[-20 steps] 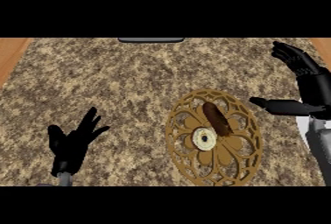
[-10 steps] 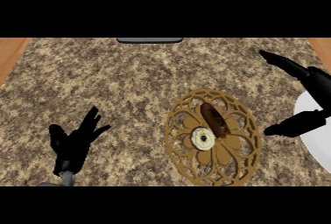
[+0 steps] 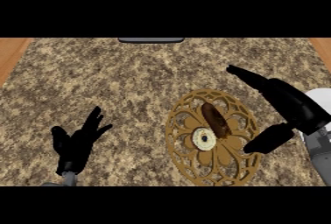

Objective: Pick the cupcake from the placemat and place it in the plate

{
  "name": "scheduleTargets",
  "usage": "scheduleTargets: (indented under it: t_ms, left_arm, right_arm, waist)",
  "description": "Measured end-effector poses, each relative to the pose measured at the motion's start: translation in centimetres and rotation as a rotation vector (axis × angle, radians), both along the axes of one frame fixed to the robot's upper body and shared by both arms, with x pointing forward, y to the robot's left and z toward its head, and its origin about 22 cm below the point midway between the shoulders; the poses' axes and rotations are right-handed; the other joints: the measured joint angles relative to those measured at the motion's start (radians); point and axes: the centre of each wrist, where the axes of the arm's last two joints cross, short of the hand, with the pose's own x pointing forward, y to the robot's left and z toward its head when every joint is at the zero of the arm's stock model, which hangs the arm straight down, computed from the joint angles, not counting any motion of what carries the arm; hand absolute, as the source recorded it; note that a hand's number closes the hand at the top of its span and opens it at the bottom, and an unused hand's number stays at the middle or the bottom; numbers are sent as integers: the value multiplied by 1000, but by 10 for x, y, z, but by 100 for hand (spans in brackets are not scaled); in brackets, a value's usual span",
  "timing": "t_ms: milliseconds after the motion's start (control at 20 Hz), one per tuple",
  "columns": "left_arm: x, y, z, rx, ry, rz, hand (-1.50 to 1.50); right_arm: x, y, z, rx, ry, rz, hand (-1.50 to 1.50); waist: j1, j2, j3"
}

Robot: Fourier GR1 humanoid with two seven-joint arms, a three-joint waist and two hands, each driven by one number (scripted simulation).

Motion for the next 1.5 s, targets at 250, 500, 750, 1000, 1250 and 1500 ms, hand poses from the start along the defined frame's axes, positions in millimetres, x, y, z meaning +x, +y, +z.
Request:
scheduleTargets:
  t_ms: [250, 500, 750, 1000, 1250, 1500]
  left_arm:
    - [2, 1, 4, -5, 13, 1, 0]
    - [0, -4, 6, -11, 20, -2, 0]
    - [7, 0, 7, -2, 29, 2, 0]
    - [6, -6, 8, 3, 32, -3, 0]
    - [8, -3, 6, -6, 21, -4, 0]
    - [9, -1, 4, -10, 17, -1, 0]
  right_arm:
    - [-13, 23, -9, -64, 18, -22, -150]
    - [-16, 50, -29, -101, 83, -13, -150]
    - [-23, 61, -46, -112, 117, 1, -150]
    - [-34, 76, -51, -140, 109, -6, -150]
    - [-33, 84, -58, -204, 91, -43, -150]
    - [-25, 84, -76, -246, 95, -53, -150]
  waist:
    - [0, 1, 0]
    - [2, 2, 0]
    - [1, 3, 0]
    - [0, 2, 0]
    - [0, 2, -1]
    - [0, 2, 0]
